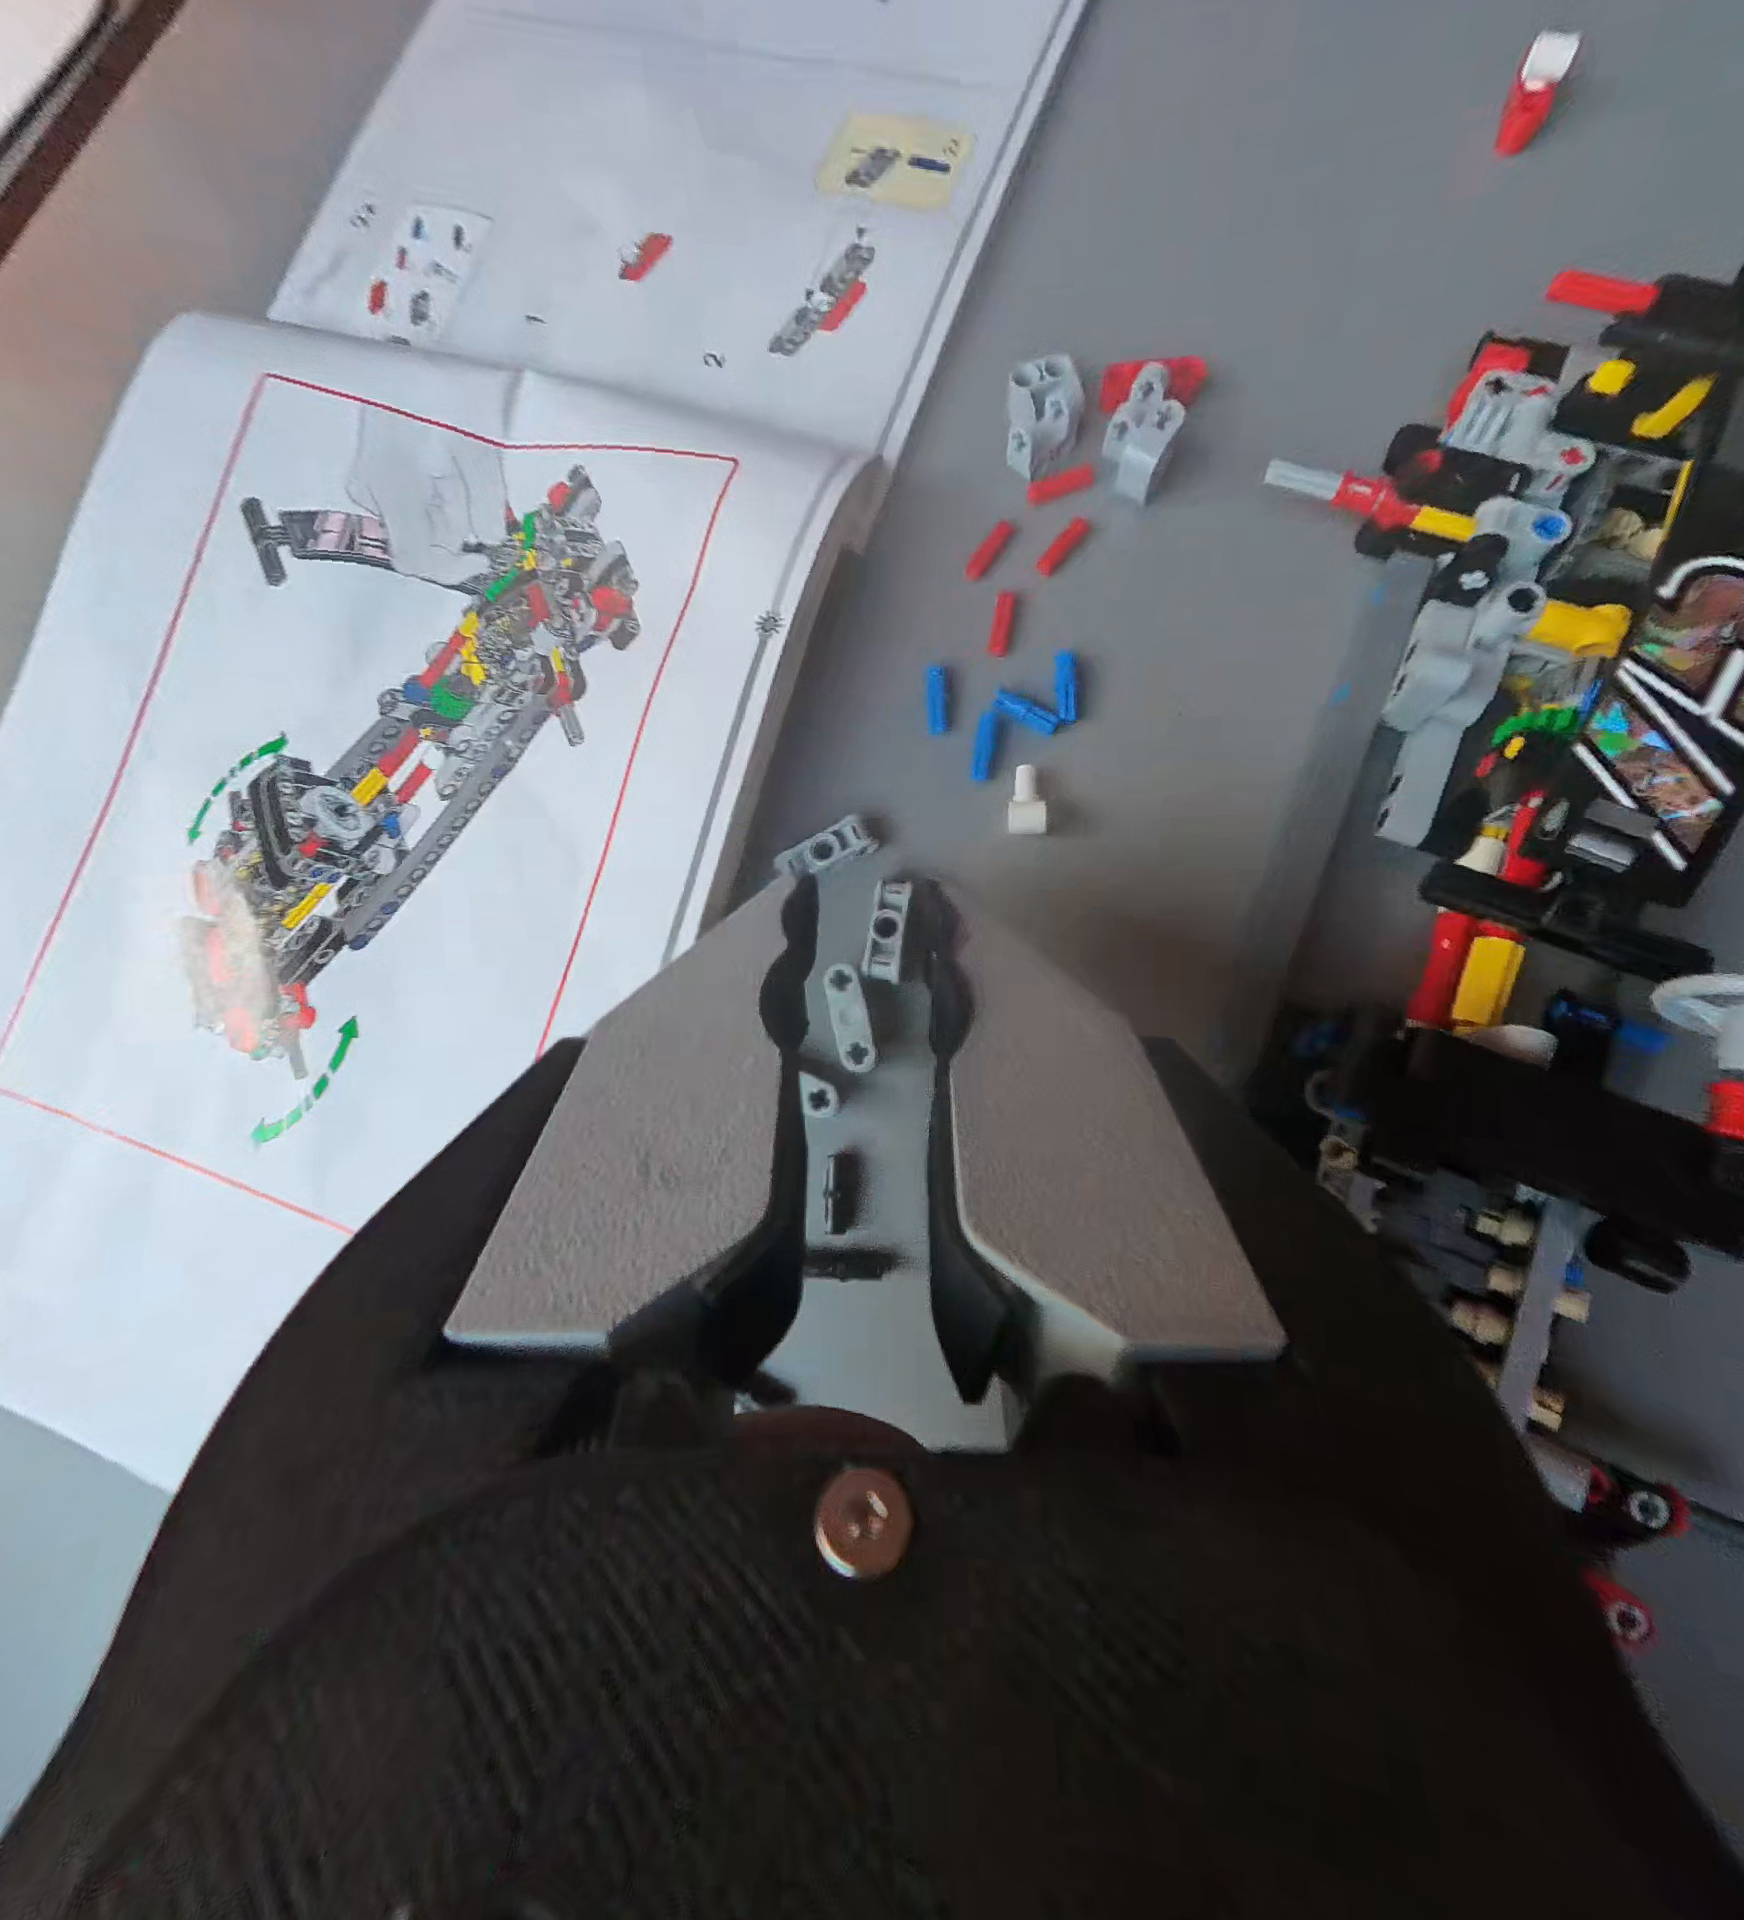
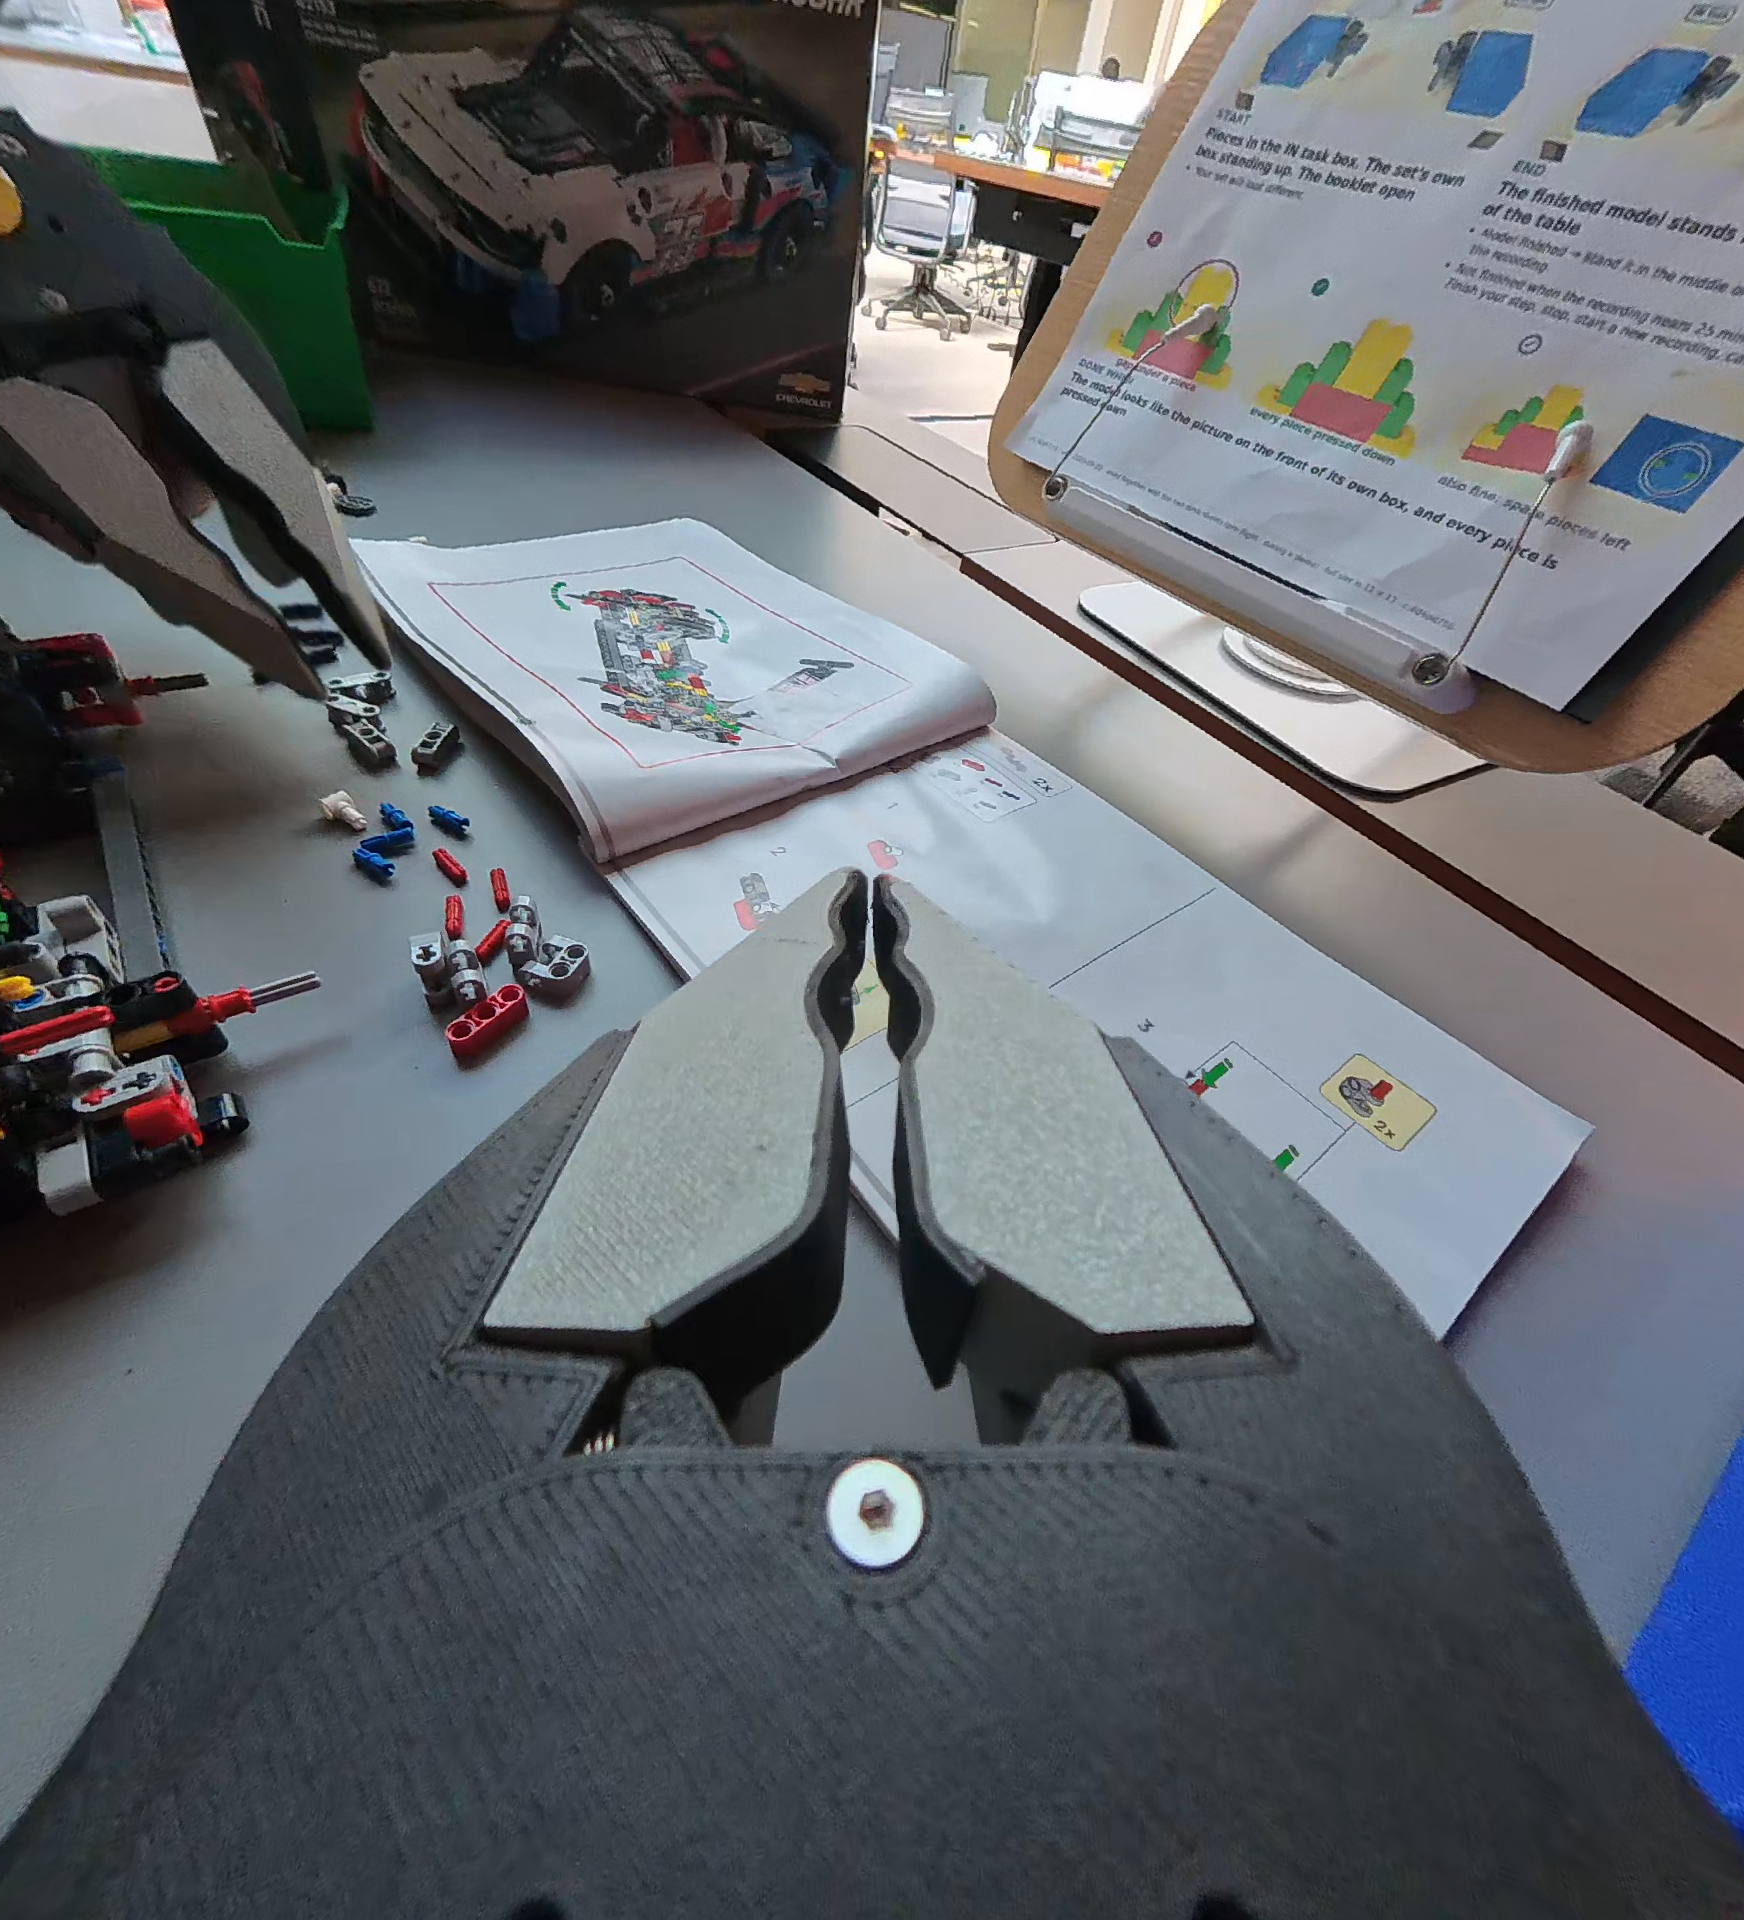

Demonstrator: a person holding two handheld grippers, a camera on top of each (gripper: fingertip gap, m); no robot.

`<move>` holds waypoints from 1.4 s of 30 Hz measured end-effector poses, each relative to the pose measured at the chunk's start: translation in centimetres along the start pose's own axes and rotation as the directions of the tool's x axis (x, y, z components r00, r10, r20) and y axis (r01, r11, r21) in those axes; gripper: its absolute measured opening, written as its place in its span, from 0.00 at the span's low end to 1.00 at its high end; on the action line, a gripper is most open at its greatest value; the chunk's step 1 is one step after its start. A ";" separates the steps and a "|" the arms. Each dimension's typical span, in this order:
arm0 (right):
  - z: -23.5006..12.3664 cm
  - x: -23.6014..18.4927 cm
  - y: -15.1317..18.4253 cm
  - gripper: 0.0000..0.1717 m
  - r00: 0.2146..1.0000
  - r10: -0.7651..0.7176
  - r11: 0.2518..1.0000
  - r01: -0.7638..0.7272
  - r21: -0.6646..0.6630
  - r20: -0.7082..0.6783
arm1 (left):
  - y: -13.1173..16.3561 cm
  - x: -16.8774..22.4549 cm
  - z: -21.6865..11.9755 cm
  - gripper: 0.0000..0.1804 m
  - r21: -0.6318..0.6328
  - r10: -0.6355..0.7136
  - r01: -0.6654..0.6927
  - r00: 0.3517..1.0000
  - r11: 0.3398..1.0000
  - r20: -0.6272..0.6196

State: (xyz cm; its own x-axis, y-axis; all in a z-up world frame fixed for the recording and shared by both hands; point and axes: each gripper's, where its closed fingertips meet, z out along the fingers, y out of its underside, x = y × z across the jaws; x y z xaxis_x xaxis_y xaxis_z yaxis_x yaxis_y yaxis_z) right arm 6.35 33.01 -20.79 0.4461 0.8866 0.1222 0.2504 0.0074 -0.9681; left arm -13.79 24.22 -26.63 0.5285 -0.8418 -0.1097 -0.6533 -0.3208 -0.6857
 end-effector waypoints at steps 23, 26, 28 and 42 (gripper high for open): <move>0.4 -6.4 -3.0 0.03 0.967 0.017 0.998 -0.032 0.057 0.254 | -6.6 1.9 -0.4 0.03 -0.113 0.537 -0.553 0.709 0.826 0.456; 0.8 -10.4 -3.8 0.05 0.938 -0.035 0.998 0.011 0.069 0.345 | -9.0 4.6 -0.2 0.02 -0.123 0.621 -0.666 0.592 0.736 0.513; 1.2 -12.6 -3.8 0.06 0.917 -0.070 0.997 0.049 0.063 0.393 | -10.3 6.1 -0.3 0.02 -0.125 0.653 -0.720 0.526 0.683 0.545; 1.5 -14.9 -4.1 0.04 0.887 -0.050 0.998 0.023 0.064 0.459 | -11.8 8.1 -0.5 0.02 -0.163 0.704 -0.825 0.339 0.542 0.624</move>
State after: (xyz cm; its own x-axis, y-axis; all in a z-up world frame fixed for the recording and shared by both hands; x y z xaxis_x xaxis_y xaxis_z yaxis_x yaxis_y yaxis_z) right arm -2.62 20.52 -19.01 -0.0114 0.9984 0.0561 0.2047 0.0573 -0.9771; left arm -2.04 21.00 -19.10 0.0574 -0.2408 -0.9689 -0.8781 0.4495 -0.1637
